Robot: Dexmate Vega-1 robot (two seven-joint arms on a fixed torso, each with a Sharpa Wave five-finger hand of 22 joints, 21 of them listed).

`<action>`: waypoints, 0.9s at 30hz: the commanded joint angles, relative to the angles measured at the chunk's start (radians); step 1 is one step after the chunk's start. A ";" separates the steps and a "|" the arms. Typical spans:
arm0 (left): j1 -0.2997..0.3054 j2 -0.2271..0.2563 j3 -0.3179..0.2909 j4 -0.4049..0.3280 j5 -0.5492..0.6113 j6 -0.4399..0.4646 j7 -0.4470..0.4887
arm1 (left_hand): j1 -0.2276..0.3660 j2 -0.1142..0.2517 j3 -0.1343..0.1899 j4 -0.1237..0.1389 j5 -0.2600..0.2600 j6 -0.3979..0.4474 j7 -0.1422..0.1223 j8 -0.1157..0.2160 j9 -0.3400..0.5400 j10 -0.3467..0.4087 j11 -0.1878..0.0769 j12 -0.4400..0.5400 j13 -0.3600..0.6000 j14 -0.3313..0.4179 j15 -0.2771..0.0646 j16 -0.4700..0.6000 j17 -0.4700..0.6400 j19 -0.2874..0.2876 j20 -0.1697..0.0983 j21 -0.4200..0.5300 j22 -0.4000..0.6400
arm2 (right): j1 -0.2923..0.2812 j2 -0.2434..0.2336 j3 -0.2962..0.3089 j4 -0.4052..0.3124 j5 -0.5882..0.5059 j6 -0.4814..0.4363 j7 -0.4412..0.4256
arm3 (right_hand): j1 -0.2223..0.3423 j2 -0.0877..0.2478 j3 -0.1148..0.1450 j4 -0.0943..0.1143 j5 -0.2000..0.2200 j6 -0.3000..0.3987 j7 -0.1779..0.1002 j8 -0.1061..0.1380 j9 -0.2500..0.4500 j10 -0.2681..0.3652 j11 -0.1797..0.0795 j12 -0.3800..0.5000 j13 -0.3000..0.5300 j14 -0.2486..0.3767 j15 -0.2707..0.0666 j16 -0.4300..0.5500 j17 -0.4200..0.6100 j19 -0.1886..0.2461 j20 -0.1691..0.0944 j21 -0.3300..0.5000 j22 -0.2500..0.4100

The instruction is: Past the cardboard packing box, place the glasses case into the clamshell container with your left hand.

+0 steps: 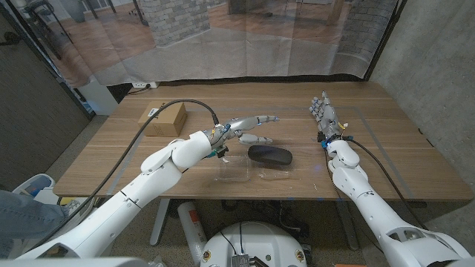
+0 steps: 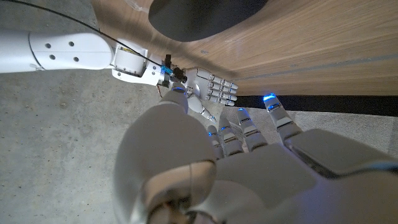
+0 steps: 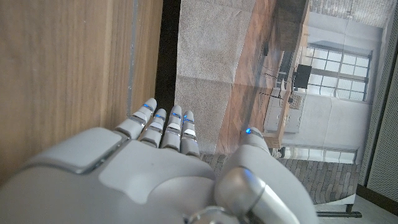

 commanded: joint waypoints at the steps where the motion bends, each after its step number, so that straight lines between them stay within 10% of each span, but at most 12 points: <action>1: 0.041 -0.019 -0.069 0.044 -0.101 -0.057 0.079 | -0.024 0.003 -0.004 0.017 0.002 -0.045 -0.010 -0.001 -0.003 -0.019 0.005 0.003 -0.004 0.001 0.002 0.010 -0.006 0.007 0.003 -0.009 0.004 | 0.008 0.004 -0.003 0.010 -0.004 0.001 0.000 | 0.008 0.005 0.001 -0.005 -0.003 0.006 0.001 0.000 0.006 0.006 -0.002 -0.004 0.005 0.004 0.002 -0.002 0.004 0.005 -0.004 -0.002 0.004; 27: 0.061 -0.054 -0.120 0.097 -0.222 -0.092 0.097 | -0.093 0.016 -0.024 0.056 0.002 0.000 -0.003 0.033 -0.010 -0.012 0.012 0.013 -0.018 -0.004 0.011 0.012 -0.024 -0.002 0.004 -0.026 0.005 | 0.027 0.010 -0.002 0.035 -0.005 -0.001 0.012 | 0.008 0.006 0.000 -0.006 -0.003 0.007 0.000 0.000 0.006 0.006 -0.001 -0.005 0.005 0.004 0.001 -0.003 0.004 0.005 -0.004 -0.001 0.005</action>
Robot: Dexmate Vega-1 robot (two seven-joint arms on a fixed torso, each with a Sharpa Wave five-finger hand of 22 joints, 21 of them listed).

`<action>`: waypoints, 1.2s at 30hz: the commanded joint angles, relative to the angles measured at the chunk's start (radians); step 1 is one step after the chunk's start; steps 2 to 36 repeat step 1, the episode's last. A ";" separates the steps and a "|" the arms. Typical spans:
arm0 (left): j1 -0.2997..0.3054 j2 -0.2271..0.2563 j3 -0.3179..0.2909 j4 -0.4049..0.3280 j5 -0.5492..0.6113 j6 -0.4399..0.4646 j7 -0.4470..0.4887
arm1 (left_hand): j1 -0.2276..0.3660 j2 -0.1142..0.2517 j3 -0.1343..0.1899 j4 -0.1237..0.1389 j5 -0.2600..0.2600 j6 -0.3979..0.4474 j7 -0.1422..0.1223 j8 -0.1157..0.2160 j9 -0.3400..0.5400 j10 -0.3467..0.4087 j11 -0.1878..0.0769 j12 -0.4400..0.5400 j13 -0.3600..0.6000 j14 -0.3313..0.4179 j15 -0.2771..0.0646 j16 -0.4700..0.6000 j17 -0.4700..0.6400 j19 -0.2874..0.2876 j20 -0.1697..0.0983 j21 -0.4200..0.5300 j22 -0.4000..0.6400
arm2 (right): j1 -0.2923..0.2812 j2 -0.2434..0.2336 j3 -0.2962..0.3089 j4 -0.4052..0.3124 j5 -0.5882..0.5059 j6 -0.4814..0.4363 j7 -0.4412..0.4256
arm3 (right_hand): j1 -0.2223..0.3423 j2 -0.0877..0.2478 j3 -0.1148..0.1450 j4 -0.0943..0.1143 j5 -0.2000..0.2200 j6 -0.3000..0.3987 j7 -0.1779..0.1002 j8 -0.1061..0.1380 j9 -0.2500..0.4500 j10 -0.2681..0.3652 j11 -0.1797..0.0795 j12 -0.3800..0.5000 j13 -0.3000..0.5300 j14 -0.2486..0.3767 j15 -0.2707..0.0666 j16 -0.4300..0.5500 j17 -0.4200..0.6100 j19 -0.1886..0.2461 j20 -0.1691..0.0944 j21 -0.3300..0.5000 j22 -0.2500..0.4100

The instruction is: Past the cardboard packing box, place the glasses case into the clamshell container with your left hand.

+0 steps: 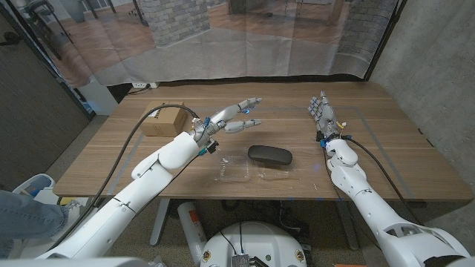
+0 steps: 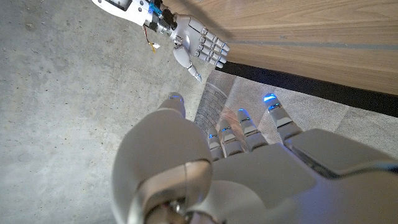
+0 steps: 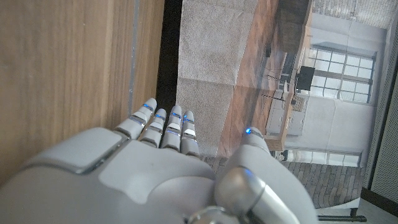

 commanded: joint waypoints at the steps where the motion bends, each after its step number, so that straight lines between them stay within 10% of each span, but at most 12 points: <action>1: 0.001 -0.008 -0.007 0.010 -0.017 -0.002 -0.001 | -0.007 0.000 0.000 0.004 0.002 0.009 -0.002 0.006 0.002 0.002 0.002 0.008 0.000 0.001 0.005 0.004 0.001 -0.003 0.005 -0.005 0.005 | 0.003 0.002 0.001 0.004 -0.002 -0.001 0.003 | 0.008 0.006 0.000 -0.006 -0.003 0.007 0.000 0.000 0.006 0.006 -0.001 -0.005 0.005 0.005 0.001 -0.003 0.004 0.005 -0.004 -0.001 0.005; 36: 0.001 -0.008 -0.007 0.010 -0.017 -0.002 -0.001 | -0.007 0.000 0.000 0.004 0.002 0.009 -0.002 0.006 0.002 0.002 0.002 0.008 0.000 0.001 0.005 0.004 0.001 -0.003 0.005 -0.005 0.005 | 0.003 0.002 0.001 0.004 -0.002 -0.001 0.003 | 0.008 0.006 0.000 -0.006 -0.003 0.007 0.000 0.000 0.006 0.006 -0.001 -0.005 0.005 0.005 0.001 -0.003 0.004 0.005 -0.004 -0.001 0.005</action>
